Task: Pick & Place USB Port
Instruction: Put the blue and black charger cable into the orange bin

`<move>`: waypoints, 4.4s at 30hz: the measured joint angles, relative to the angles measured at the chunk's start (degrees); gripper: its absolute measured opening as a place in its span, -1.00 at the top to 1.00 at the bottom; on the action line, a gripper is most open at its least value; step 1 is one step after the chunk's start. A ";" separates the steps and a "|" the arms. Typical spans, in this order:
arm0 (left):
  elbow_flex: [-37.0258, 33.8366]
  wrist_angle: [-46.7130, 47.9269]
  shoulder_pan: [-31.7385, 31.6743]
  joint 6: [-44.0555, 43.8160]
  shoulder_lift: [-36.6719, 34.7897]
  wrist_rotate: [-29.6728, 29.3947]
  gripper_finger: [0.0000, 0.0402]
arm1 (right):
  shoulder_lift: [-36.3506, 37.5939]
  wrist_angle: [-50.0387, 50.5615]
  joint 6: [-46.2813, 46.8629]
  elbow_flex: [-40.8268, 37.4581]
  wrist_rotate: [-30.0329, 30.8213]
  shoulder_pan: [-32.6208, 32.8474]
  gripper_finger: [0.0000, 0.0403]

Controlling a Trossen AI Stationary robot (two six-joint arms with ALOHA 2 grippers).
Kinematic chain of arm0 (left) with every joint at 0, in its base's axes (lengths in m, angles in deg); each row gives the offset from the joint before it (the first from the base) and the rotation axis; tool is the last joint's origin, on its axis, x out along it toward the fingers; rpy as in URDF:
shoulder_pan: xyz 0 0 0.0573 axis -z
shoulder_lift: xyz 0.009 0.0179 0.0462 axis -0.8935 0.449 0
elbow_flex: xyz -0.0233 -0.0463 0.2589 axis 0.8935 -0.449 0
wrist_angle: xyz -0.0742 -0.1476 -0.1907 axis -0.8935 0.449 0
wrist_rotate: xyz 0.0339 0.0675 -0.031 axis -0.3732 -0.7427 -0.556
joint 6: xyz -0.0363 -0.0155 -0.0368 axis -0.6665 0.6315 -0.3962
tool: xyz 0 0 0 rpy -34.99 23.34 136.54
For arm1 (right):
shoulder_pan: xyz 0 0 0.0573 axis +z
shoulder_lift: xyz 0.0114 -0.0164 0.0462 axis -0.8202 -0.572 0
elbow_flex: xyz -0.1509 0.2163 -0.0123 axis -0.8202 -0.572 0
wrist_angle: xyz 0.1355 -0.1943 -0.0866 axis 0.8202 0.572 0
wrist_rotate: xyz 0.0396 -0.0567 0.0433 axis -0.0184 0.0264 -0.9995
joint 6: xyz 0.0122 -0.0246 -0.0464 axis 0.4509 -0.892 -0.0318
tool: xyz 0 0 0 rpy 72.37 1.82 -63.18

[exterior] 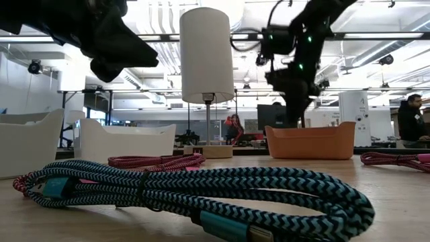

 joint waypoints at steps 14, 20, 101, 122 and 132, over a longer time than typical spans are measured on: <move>2.32 -8.62 3.57 5.25 6.25 18.67 0.61 | 0.02 3.72 1.02 5.81 -1.01 12.05 0.33; 10.36 -4.09 6.13 8.50 15.96 19.20 0.61 | 0.02 3.98 5.51 5.11 -1.01 14.93 0.32; 26.54 27.07 -3.05 14.01 30.27 23.51 0.92 | 0.14 -4.09 -4.55 8.57 -8.22 21.30 0.13; 36.01 27.30 -18.25 29.74 30.32 15.45 0.92 | -0.04 -7.17 -3.89 5.68 -8.21 23.74 0.13; 37.75 27.14 -19.69 32.06 30.34 15.45 0.92 | -0.04 -8.35 -4.15 3.89 -7.98 23.71 0.13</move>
